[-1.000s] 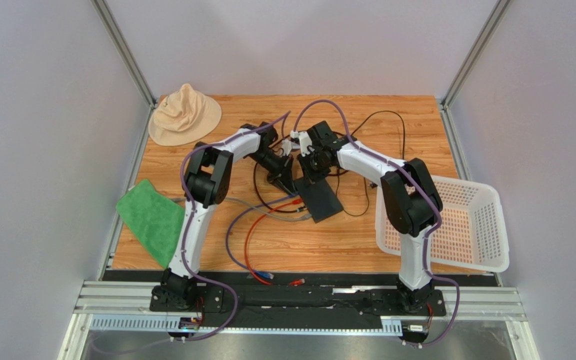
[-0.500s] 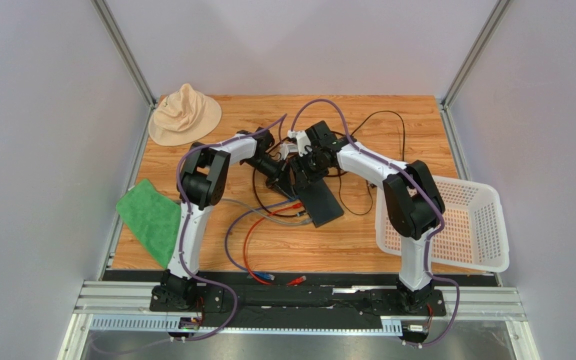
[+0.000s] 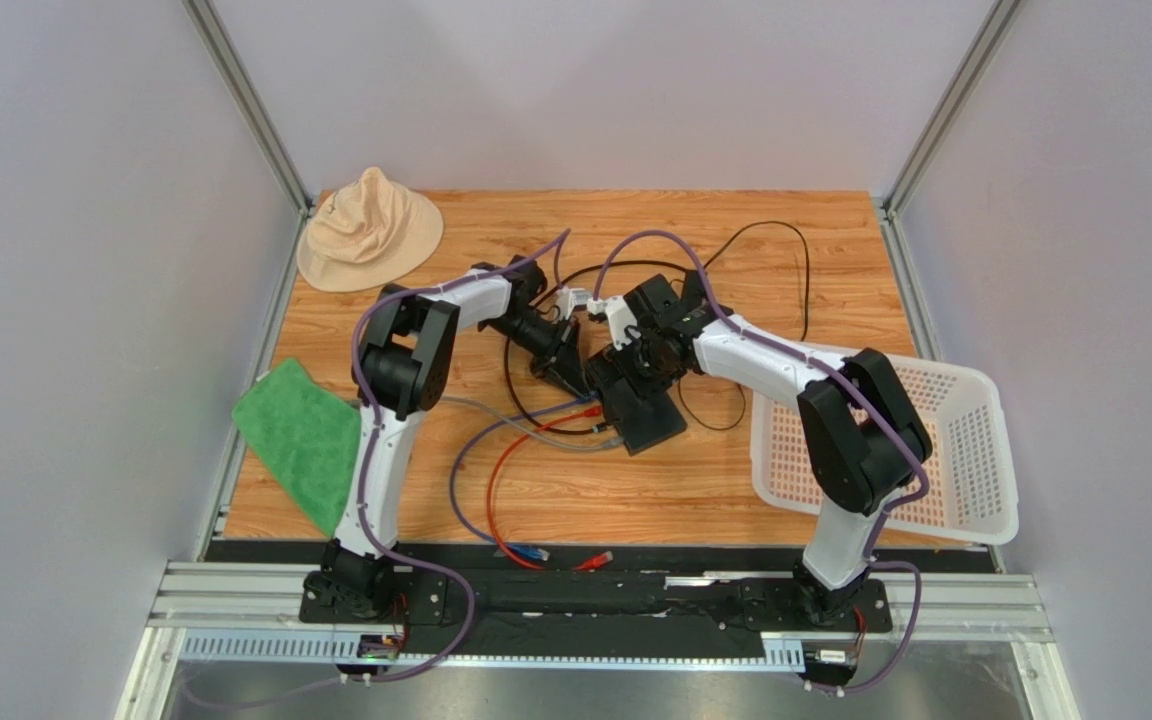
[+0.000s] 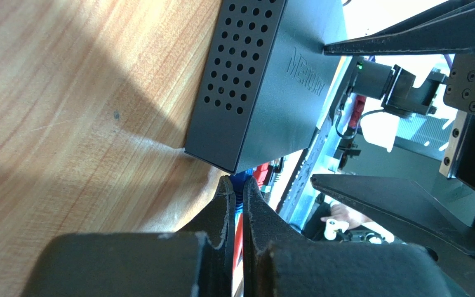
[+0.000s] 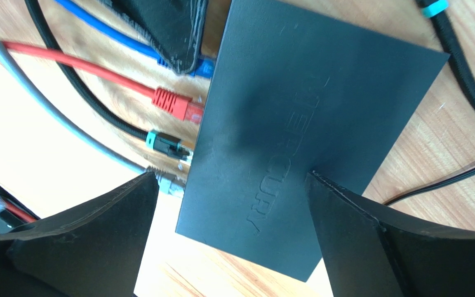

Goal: Pull the plug from the switch port

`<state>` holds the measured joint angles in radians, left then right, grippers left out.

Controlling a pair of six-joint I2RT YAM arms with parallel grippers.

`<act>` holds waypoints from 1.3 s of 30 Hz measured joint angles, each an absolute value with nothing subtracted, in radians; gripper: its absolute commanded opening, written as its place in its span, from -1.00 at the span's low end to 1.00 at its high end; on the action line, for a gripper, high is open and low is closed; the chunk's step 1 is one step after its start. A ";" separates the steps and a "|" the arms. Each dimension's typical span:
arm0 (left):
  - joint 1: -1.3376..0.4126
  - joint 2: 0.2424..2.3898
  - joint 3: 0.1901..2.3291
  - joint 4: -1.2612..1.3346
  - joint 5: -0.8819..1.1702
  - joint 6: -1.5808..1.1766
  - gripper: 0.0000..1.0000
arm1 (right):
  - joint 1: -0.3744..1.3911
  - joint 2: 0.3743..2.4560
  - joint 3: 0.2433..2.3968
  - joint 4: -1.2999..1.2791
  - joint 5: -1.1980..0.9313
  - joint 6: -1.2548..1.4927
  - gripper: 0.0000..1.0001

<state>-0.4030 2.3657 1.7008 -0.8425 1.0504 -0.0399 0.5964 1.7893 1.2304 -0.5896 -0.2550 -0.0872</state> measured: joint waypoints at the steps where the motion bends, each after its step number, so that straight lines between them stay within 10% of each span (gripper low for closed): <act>1: -0.403 2.366 1.699 -0.839 1.052 -0.040 -1.00 | 0.599 1.785 1.222 -0.588 -0.252 -0.090 1.00; 8: -0.402 2.366 1.687 -0.822 1.055 -0.053 -0.50 | 0.601 1.779 1.208 -0.579 -0.253 -0.104 0.97; 25: -0.405 2.424 1.744 -0.860 1.116 -0.061 -0.26 | 0.598 1.821 1.244 -0.561 -0.337 -0.101 0.97; 39: -0.396 2.460 1.761 -0.859 1.173 -0.073 -1.00 | 0.598 1.850 1.282 -0.582 -0.354 -0.096 0.97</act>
